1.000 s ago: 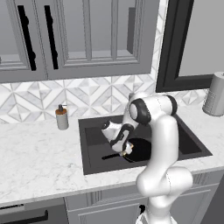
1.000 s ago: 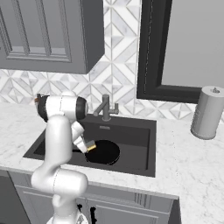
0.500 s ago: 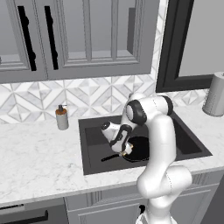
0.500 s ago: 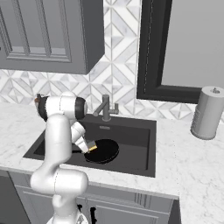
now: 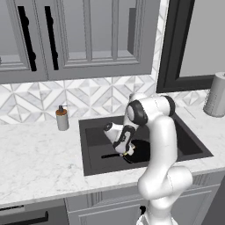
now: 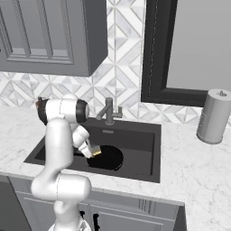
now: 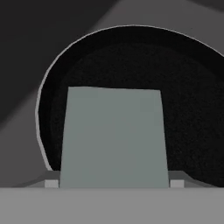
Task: Pick the pan and sponge and place them into the sink. Then turn on the water.
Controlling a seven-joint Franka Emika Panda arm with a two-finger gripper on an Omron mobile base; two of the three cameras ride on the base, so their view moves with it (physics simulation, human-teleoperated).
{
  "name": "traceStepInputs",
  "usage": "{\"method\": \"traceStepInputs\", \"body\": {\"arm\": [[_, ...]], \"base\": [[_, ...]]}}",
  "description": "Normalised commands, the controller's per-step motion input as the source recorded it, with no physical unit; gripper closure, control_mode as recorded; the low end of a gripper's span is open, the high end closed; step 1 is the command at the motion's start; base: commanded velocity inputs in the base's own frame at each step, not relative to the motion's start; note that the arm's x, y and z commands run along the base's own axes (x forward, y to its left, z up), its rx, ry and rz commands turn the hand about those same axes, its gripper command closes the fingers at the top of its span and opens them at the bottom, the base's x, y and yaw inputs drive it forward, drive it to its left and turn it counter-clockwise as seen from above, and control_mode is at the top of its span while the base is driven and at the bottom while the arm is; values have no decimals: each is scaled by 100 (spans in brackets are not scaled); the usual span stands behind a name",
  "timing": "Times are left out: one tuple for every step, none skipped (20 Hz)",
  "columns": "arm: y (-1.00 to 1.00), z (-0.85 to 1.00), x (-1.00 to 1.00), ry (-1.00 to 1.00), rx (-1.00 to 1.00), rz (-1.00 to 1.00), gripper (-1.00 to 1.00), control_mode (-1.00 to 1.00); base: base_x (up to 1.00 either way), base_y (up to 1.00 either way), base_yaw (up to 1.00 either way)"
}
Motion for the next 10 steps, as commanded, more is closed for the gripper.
{"method": "traceStepInputs", "body": {"arm": [[-17,0,-12,-15,0,-15,-100,-100],[-23,0,-15,-15,0,-15,-100,-100],[-19,0,-16,-14,0,-15,-100,-100],[-14,0,-14,-13,0,-14,-100,-100],[-14,0,-12,-12,0,-13,-100,-100],[-12,13,-11,-15,0,-12,-100,-100],[-8,24,-11,-17,0,-12,-100,-100],[0,38,-12,-15,0,-10,-100,-100],[0,48,-21,-18,-1,-8,-100,-100],[0,54,-40,-23,-2,-6,-100,-100]], "base": [[0,0,0],[0,0,0],[0,0,0],[0,0,0],[0,0,0],[0,0,0],[0,0,0],[0,0,0],[0,0,0],[0,0,0]]}}
